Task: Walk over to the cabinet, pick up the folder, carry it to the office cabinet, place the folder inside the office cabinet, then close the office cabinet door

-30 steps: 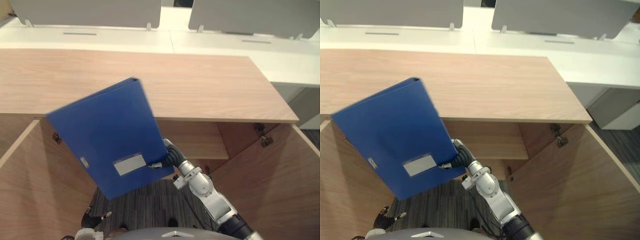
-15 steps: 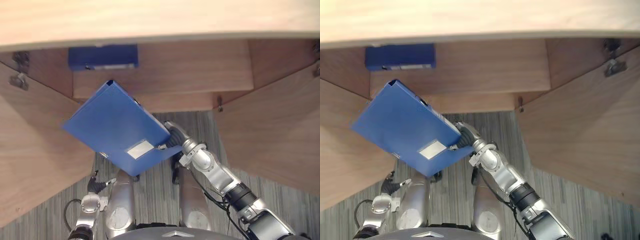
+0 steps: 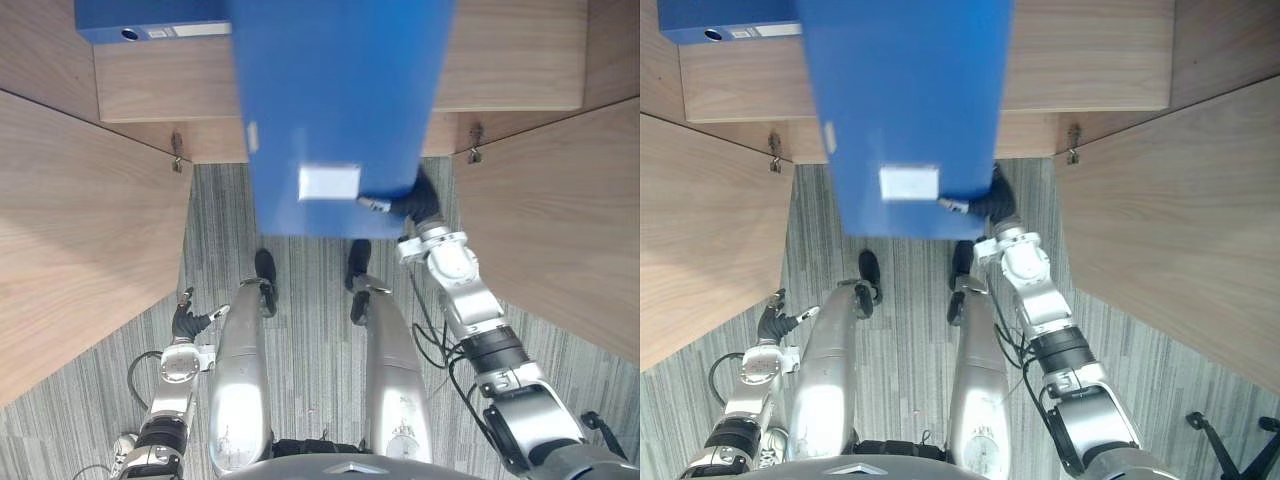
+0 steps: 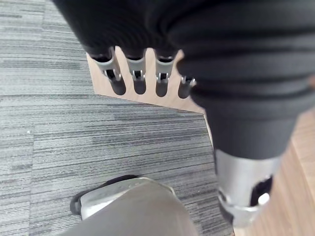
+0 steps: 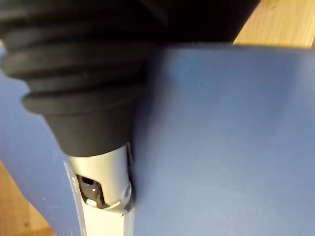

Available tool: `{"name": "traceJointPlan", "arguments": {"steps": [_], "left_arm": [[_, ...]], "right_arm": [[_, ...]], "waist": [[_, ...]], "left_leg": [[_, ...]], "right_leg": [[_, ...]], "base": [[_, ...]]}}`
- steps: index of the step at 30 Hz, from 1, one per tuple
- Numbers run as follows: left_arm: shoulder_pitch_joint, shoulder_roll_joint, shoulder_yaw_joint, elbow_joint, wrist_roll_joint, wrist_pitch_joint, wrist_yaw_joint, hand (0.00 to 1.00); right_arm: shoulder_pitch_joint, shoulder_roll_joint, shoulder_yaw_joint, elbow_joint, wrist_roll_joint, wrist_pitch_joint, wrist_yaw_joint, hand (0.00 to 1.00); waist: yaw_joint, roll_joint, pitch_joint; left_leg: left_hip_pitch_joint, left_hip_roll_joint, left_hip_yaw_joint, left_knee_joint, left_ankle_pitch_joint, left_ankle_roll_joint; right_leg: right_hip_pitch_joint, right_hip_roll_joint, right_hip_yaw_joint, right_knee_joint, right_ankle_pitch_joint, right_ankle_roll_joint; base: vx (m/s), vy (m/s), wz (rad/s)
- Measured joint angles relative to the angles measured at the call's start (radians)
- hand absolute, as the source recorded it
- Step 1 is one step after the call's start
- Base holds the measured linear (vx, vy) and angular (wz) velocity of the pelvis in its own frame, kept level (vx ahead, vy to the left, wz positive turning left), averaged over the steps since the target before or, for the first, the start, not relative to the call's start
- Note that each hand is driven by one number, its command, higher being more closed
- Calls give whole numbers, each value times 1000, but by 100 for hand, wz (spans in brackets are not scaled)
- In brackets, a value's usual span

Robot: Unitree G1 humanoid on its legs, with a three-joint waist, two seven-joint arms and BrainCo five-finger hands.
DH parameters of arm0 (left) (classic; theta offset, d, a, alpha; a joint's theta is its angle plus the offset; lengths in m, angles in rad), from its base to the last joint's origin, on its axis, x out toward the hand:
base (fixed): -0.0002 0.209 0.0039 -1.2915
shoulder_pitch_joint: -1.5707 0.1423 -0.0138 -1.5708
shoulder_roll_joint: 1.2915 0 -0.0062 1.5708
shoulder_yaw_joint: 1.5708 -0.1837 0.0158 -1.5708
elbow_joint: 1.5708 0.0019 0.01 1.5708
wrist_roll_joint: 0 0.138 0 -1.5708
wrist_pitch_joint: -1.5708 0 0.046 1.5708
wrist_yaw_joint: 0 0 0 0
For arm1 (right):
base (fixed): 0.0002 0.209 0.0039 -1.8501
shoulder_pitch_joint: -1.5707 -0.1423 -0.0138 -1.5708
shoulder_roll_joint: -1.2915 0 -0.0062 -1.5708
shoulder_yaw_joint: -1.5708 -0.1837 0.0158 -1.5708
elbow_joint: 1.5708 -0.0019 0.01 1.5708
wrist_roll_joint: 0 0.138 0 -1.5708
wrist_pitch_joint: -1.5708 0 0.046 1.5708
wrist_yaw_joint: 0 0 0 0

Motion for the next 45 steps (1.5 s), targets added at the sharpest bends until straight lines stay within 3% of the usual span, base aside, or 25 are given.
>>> {"name": "traceJointPlan", "arguments": {"steps": [4, 11, 18, 25, 31, 32, 38, 45], "left_arm": [[-6, -5, 0, -20, -19, -1, 0, 0], [-53, -68, -9, -43, -56, -17, 3, 0], [-54, -80, -8, -61, -83, -18, 28, 0], [-55, -97, -8, -63, -94, -15, 64, 0], [-63, -106, -9, -63, -100, -11, 77, 0], [-66, -109, -9, -62, -103, -9, 84, 0], [-85, -128, -19, -61, -104, -7, 105, 0], [-89, -147, -41, -64, -104, -7, 115, 0]], "right_arm": [[-99, 1, -65, 80, 153, 0, -27, 100], [-261, 3, -157, 240, 294, 17, -102, 100], [-414, 29, -250, 395, 458, 33, -196, 100], [-506, 44, -265, 457, 624, 33, -252, 100], [-569, 45, -271, 504, 688, 33, -285, 100], [-578, 44, -272, 506, 692, 33, -292, 0], [-665, 45, -272, 509, 764, 26, -319, 0], [-690, 46, -271, 509, 765, 10, -326, 0]], "waist": [[6, 0, 0], [4, 0, -1], [2, 1, -2], [-20, 0, -7], [-24, 2, -9], [-24, 2, -9], [-18, 5, -11], [-12, 6, -11]], "left_leg": [[-8, 0, 0, 0, -2, -2], [-25, -8, -2, -12, 3, 1], [-38, -15, -8, -43, 19, -5], [-39, -29, -18, -93, 53, -9], [-42, -32, -19, -149, 99, -10], [-42, -32, -19, -157, 105, -12], [-41, -30, -25, -200, 141, -18], [-23, -31, -29, -231, 154, -25]], "right_leg": [[-7, -3, -5, 3, -3, -1], [-20, -16, -20, 0, -5, -3], [-27, -21, -32, -23, -3, -4], [-22, -30, -55, -61, 15, -13], [-19, -30, -78, -109, 45, -31], [-19, -30, -81, -114, 50, -32], [-15, -25, -100, -145, 69, -42], [4, -24, -111, -162, 72, -45]], "base": [[52, 23, 1], [1, 16, 5], [19, 9, 5], [10, -3, 9], [-26, -19, 6], [-23, -29, 9], [6, -17, 7], [47, -7, 5]]}}
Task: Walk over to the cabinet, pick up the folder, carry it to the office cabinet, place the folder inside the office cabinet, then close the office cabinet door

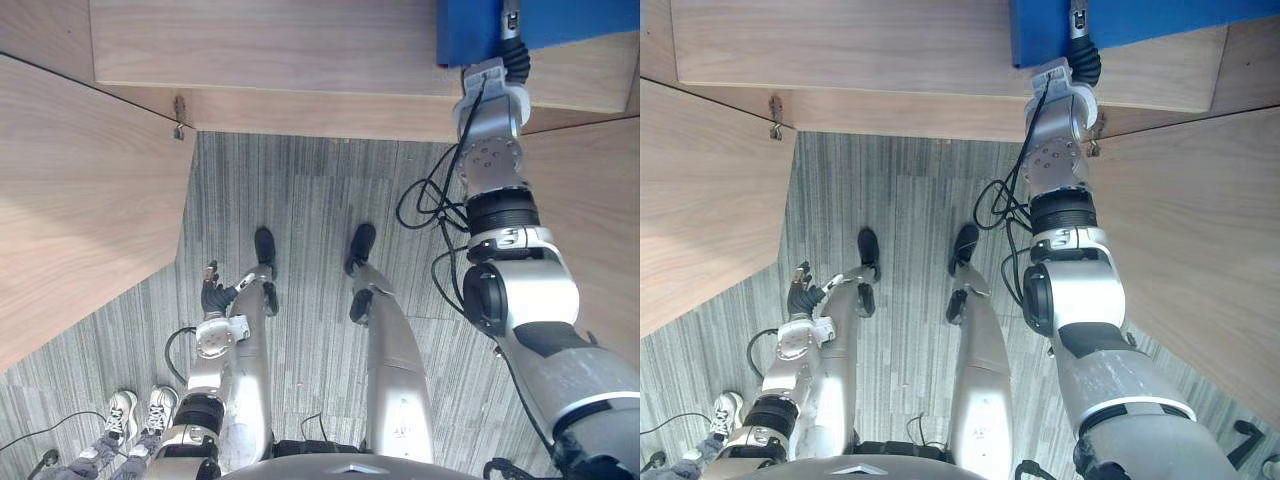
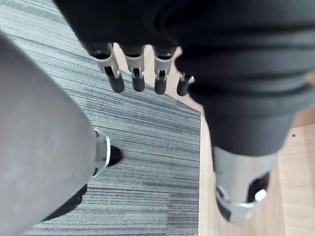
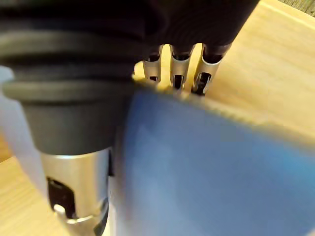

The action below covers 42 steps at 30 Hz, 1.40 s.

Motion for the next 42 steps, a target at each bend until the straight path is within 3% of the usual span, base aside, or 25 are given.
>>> {"name": "traceJointPlan", "arguments": {"steps": [6, 13, 20, 27, 38, 42], "left_arm": [[0, -18, -9, 3, 0, 8, 1, 0], [0, -18, -9, 4, 0, 8, 4, 0], [0, -15, -8, 5, 0, 9, 12, 0], [0, -6, -21, 4, 0, 8, 12, 0], [3, 5, -37, 4, -22, 7, 9, 0], [4, 7, -37, 5, -29, 7, 6, 0]], "right_arm": [[-30, 0, 8, 0, -17, -15, -12, 0], [-35, -1, 34, 0, -19, -16, -12, 0], [-56, -9, 85, 26, -103, -15, -6, 0], [-146, -56, 205, 156, -176, 46, 41, 0], [-132, -93, 242, 197, -156, 52, 75, 0], [-78, -91, 219, 190, -112, 32, 100, 0]], "waist": [[0, 16, -16], [9, 16, -22], [7, 16, -22], [10, 16, -22], [11, 16, -22], [13, 16, -22]], "left_leg": [[10, -1, -2, -21, 8, -6], [19, 0, -2, -32, 18, -16], [29, -2, -2, -67, 37, -15], [43, -9, -2, -119, 68, -24], [61, -14, -2, -141, 84, -28], [78, -11, 9, -154, 87, -25]], "right_leg": [[9, 1, -6, -15, 0, -1], [13, 3, -7, -16, 0, -2], [23, -1, -22, -28, 4, -7], [23, -5, -30, -41, 7, -12], [42, -10, -42, -48, 7, -13], [57, -12, -46, -53, 7, -13]], "base": [[45, -8, 2], [32, -13, 1], [25, -14, 7], [36, -22, 6], [21, -8, 3], [31, -11, 4]]}}
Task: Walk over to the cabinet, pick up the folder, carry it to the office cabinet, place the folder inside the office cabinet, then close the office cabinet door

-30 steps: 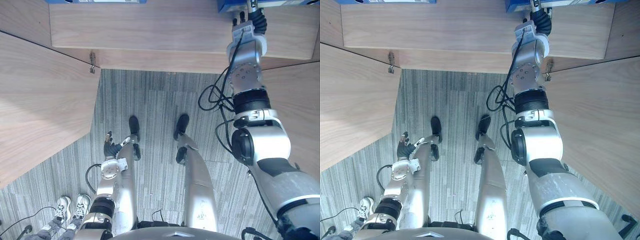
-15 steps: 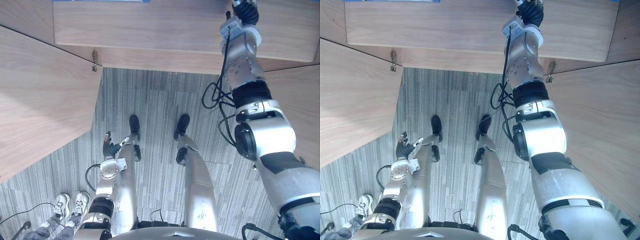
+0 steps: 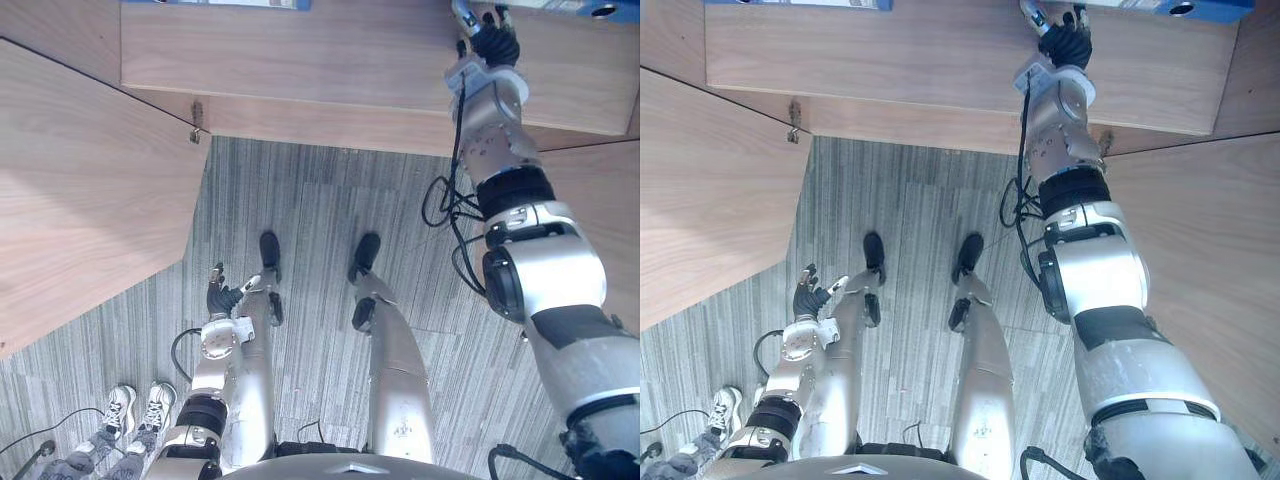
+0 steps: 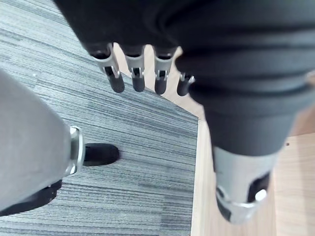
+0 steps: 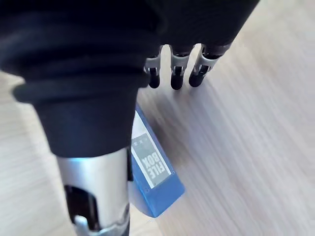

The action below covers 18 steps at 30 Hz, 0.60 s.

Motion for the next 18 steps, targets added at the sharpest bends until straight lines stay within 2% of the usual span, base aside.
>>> {"name": "traceJointPlan", "arguments": {"steps": [4, 10, 15, 18], "left_arm": [[0, 5, 1, 1, 0, 1, -14, 0], [1, 2, 1, 2, -1, 2, -28, 0], [4, 3, 2, 1, -19, 3, -33, 0], [7, 4, 2, 1, -20, 7, -33, 0]], "right_arm": [[66, 4, -47, -27, 69, -13, 22, 0], [175, 53, -132, -114, 201, -58, 38, 0], [227, 84, -192, -154, 242, -80, 38, 0], [256, 82, -193, -204, 228, -82, 35, 0]], "waist": [[3, 0, 0], [0, -1, -9], [2, -1, -34], [0, -1, -34]], "left_leg": [[7, 0, 7, -5, 1, 1], [45, 1, 21, -17, 4, 1], [51, 1, 23, -19, 4, 2], [69, 0, 27, -32, 6, 5]], "right_leg": [[2, 0, 4, -1, 0, 0], [27, 3, 15, -9, 0, 1], [35, 3, 17, -18, 1, 3], [56, 6, 17, -41, 10, 6]], "base": [[32, -15, -2], [40, -27, -5], [0, 0, 0], [0, 0, 0]]}}
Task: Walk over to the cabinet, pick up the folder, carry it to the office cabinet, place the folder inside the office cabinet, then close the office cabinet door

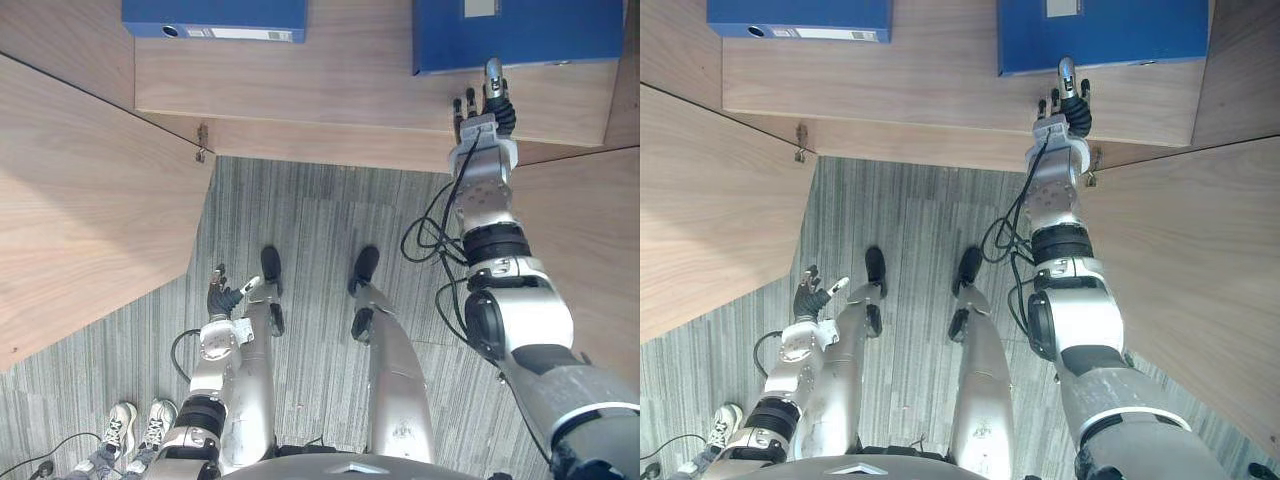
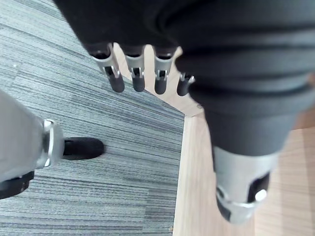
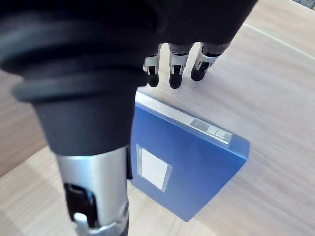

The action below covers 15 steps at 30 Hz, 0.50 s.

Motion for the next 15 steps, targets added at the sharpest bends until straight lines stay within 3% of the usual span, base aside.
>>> {"name": "traceJointPlan", "arguments": {"steps": [4, 9, 12, 13, 14, 15], "left_arm": [[8, 0, 1, 0, 0, 4, 1, 0], [12, -2, 3, -3, 4, 9, 20, 0], [14, -1, 11, -7, 40, 17, 45, 0], [18, -3, 23, -17, 59, 17, 48, 0], [18, -4, 28, -21, 65, 17, 48, 0], [18, -4, 37, -22, 84, 17, 48, 0]], "right_arm": [[49, -13, 3, -133, -94, 3, -5, 0], [233, -23, 3, -441, -546, 38, -99, 0], [352, -4, 1, -556, -924, 99, -176, 0], [377, 5, 1, -567, -1051, 133, -201, 100], [388, 5, 0, -574, -1103, 149, -206, 100], [402, 7, 0, -579, -1230, 185, -220, 100]], "waist": [[-2, -1, -4], [-8, -2, -5], [-16, -5, -6], [-20, -10, -9], [-21, -10, -9], [-22, -10, -9]], "left_leg": [[1, 2, 11, -1, -1, 2], [4, 6, 19, 4, -12, 2], [13, 9, 20, 11, -21, 3], [13, 10, 22, 13, -24, 3], [13, 10, 21, 16, -25, 3], [12, 11, 22, 18, -28, 4]], "right_leg": [[4, 4, 8, -21, 12, 3], [10, 9, 15, -35, 20, 8], [23, 11, 16, -38, 18, 10], [23, 12, 18, -37, 18, 10], [23, 13, 18, -37, 17, 10], [23, 14, 20, -36, 17, 10]], "base": [[27, -13, -7], [35, -18, -5], [38, -21, -4], [23, -20, -4], [18, -24, -5], [10, -24, -4]]}}
